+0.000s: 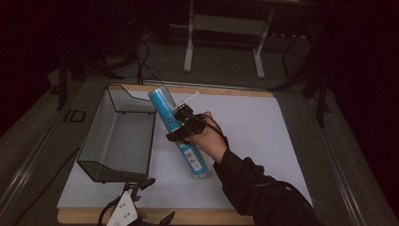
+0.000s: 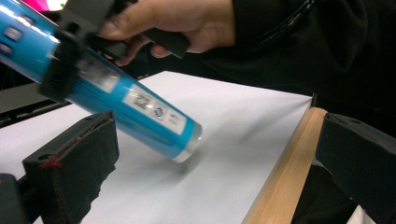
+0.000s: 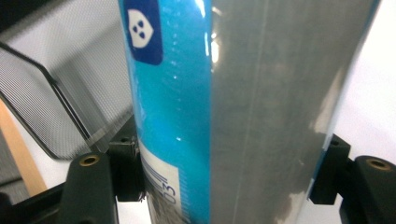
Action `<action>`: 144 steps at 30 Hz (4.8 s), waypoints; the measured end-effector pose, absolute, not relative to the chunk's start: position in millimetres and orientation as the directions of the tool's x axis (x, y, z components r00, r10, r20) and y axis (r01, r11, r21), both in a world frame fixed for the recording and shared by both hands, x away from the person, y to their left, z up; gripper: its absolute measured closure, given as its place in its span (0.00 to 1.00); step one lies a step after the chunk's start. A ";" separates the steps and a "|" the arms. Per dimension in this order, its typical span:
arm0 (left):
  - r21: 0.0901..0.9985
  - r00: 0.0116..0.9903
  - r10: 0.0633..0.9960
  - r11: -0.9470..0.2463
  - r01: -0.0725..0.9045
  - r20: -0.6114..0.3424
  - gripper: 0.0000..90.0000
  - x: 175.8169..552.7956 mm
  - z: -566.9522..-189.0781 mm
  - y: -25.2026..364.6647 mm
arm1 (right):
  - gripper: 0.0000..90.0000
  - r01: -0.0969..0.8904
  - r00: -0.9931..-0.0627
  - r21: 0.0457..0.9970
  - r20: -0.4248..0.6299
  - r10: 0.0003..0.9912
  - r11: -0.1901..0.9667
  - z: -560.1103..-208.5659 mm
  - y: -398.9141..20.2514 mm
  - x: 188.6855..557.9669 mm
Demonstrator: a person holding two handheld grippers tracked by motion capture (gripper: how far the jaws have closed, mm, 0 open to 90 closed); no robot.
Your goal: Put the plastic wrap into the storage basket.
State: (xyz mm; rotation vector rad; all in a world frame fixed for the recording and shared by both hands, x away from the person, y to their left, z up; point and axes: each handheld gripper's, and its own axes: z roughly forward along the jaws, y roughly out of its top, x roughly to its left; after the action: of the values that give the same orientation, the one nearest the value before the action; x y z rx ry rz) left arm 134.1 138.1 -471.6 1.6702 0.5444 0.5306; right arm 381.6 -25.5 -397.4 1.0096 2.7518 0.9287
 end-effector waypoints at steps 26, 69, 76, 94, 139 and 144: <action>0.989 0.762 0.646 -0.138 0.058 0.046 0.00 131.9 -470.4 142.9 | 0.35 0.569 -0.769 0.700 0.266 0.581 0.432 -349.3 57.1 385.1; 0.990 0.765 0.642 -0.132 0.056 0.042 0.00 134.8 -469.6 144.8 | 0.35 0.748 -0.590 0.623 0.465 0.660 0.230 -441.1 94.1 398.4; 0.990 0.767 0.640 -0.131 0.052 0.044 0.00 134.2 -469.1 144.7 | 0.35 0.775 -0.516 0.610 0.465 0.719 0.162 -450.3 98.9 404.1; 0.989 0.757 0.653 -0.128 0.080 0.023 0.00 138.8 -469.9 146.3 | 0.31 0.794 -0.450 0.587 0.392 0.802 0.159 -477.5 110.2 417.9; 0.988 0.756 0.655 -0.118 0.099 0.003 0.00 140.5 -471.1 144.4 | 0.15 0.552 -0.687 0.761 0.182 0.704 0.342 -439.5 -0.2 381.7; 0.988 0.757 0.654 -0.119 0.099 0.003 0.00 140.2 -471.1 144.1 | 0.15 0.532 -0.707 0.765 0.165 0.688 0.363 -440.2 -13.8 371.6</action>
State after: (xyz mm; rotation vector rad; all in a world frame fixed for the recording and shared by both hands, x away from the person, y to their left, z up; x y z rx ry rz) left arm 140.2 144.1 -471.1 1.6457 0.6104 0.5260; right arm 371.6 -13.8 -440.2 1.1042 2.4370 1.2609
